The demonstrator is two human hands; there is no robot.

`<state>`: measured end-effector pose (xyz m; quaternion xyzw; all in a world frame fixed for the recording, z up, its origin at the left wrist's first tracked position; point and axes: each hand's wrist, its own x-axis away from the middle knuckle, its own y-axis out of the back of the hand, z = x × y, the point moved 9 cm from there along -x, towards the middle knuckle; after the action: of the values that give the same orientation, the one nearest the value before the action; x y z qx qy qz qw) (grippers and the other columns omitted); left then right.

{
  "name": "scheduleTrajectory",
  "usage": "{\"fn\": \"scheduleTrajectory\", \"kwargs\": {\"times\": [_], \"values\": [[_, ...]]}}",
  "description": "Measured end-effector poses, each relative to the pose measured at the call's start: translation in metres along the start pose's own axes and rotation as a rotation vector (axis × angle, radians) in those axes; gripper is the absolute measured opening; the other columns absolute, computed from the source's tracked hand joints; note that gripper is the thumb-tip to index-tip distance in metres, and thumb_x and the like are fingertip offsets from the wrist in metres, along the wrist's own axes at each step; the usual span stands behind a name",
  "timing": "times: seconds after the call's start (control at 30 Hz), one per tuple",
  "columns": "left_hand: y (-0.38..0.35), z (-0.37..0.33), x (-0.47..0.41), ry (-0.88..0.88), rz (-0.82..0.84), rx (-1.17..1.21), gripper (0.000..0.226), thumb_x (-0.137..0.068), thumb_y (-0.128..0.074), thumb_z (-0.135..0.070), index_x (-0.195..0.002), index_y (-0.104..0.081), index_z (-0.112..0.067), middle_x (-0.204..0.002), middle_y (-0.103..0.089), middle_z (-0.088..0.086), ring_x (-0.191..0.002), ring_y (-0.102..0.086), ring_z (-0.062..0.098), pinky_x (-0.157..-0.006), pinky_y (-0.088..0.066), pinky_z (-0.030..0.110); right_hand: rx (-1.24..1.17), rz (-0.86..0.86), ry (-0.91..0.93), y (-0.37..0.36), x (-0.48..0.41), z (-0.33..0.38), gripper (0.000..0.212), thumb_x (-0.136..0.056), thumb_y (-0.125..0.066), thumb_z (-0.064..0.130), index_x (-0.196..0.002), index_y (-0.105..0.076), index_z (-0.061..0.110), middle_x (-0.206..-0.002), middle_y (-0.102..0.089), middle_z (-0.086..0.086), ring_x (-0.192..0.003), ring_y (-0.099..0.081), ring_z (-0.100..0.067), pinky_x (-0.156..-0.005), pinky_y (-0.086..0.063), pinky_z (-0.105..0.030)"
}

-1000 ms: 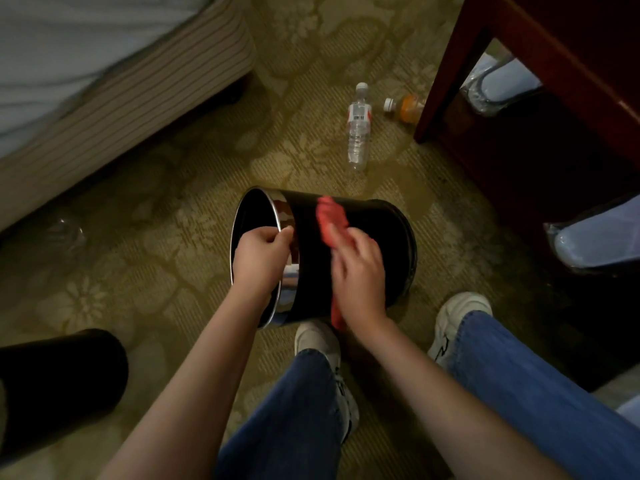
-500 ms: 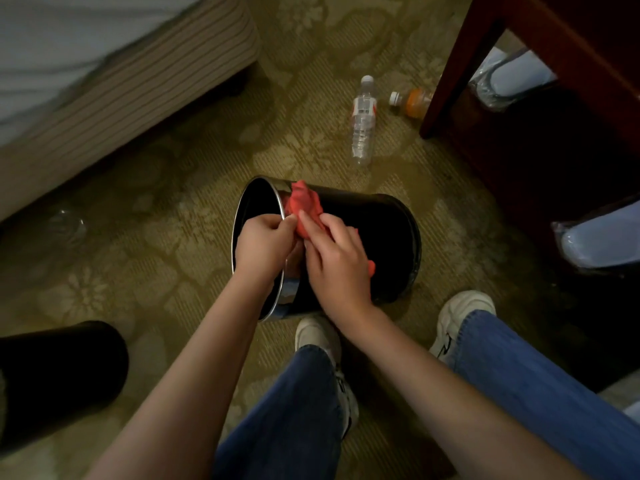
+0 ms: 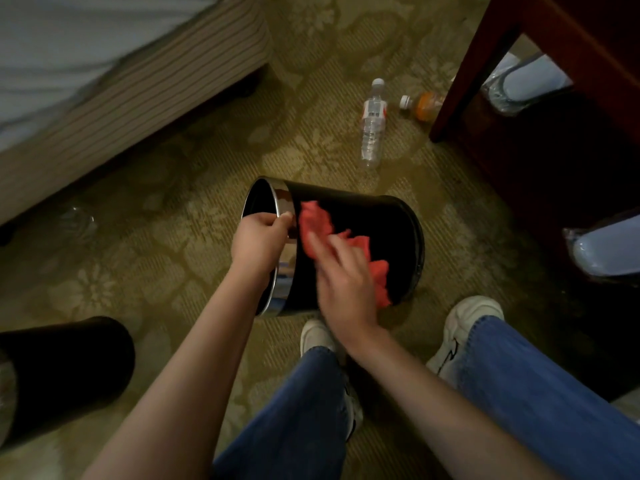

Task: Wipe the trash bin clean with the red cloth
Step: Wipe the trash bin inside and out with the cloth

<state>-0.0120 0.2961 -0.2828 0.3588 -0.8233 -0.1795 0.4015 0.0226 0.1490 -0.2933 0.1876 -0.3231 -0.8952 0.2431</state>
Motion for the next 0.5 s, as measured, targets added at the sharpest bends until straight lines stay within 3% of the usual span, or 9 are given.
{"fn": "scheduleTrajectory", "kwargs": {"times": [0.07, 0.17, 0.37, 0.5], "values": [[0.0, 0.0, -0.002, 0.011, 0.0, 0.006, 0.033, -0.092, -0.055, -0.031, -0.066, -0.065, -0.013, -0.06, -0.064, 0.011, -0.065, -0.063, 0.033, -0.076, -0.055, 0.052, -0.041, 0.019, 0.072, -0.007, -0.003, 0.026, 0.042, -0.092, -0.053, 0.011, -0.134, -0.053, 0.014, -0.116, -0.059, -0.004, -0.092, -0.051, -0.017, -0.083, -0.043, -0.026], [-0.004, -0.003, -0.002, 0.003, 0.013, 0.019, 0.032, -0.091, -0.057, -0.033, -0.072, -0.068, -0.009, -0.078, -0.069, 0.021, -0.079, -0.067, 0.039, -0.08, -0.055, 0.051, -0.014, 0.021, 0.134, -0.005, -0.007, 0.014, 0.044, -0.09, -0.053, 0.009, -0.134, -0.052, 0.015, -0.117, -0.059, -0.005, -0.091, -0.049, -0.019, -0.081, -0.044, -0.029], [-0.01, -0.018, 0.012, -0.064, 0.04, 0.083, 0.029, -0.092, -0.058, -0.03, -0.076, -0.07, -0.009, -0.08, -0.07, 0.02, -0.083, -0.067, 0.037, -0.083, -0.054, 0.047, 0.116, -0.004, -0.232, 0.017, -0.018, -0.096, 0.043, -0.092, -0.054, 0.008, -0.133, -0.053, 0.019, -0.124, -0.057, -0.009, -0.101, -0.054, -0.032, -0.083, -0.051, -0.043], [-0.021, -0.032, 0.026, -0.206, 0.129, 0.032, 0.021, -0.091, -0.058, -0.028, -0.08, -0.07, -0.014, -0.073, -0.068, 0.006, -0.069, -0.063, 0.011, -0.071, -0.051, 0.032, 0.138, 0.009, -0.275, 0.02, -0.027, -0.112, 0.042, -0.094, -0.051, 0.01, -0.135, -0.051, 0.021, -0.127, -0.055, -0.007, -0.105, -0.051, -0.03, -0.085, -0.045, -0.038]]}}
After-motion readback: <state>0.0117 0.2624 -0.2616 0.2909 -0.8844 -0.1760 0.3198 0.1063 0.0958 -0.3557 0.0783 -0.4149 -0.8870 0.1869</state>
